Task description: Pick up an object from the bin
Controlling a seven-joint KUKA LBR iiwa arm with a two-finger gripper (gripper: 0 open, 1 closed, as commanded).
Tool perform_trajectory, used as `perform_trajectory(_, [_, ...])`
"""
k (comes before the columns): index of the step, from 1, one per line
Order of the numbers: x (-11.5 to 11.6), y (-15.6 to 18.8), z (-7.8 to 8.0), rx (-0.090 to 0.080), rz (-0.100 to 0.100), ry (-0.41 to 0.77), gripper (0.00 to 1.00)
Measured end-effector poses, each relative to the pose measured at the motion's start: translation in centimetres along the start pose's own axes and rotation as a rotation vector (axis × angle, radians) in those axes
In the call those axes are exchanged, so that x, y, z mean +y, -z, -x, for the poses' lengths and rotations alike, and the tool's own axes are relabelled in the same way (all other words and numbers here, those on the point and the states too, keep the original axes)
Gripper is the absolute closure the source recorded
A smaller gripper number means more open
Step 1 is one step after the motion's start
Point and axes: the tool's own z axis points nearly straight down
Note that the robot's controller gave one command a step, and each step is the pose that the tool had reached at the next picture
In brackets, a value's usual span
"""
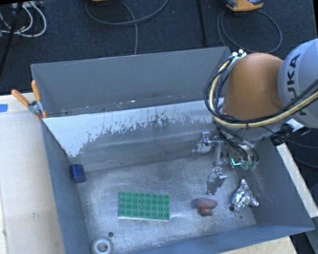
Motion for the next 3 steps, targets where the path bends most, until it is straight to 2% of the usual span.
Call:
perform_trajectory(1, [-3.2, -9.6, -6.2, -0.012, 0.000, 0.185, 0.00])
perform_trajectory(2, [-2.8, -6.7, -5.7, -0.011, 0.000, 0.041, 0.00])
perform_trajectory(3, [-1.8, -6.8, -7.3, -0.005, 0.001, -0.091, 0.00])
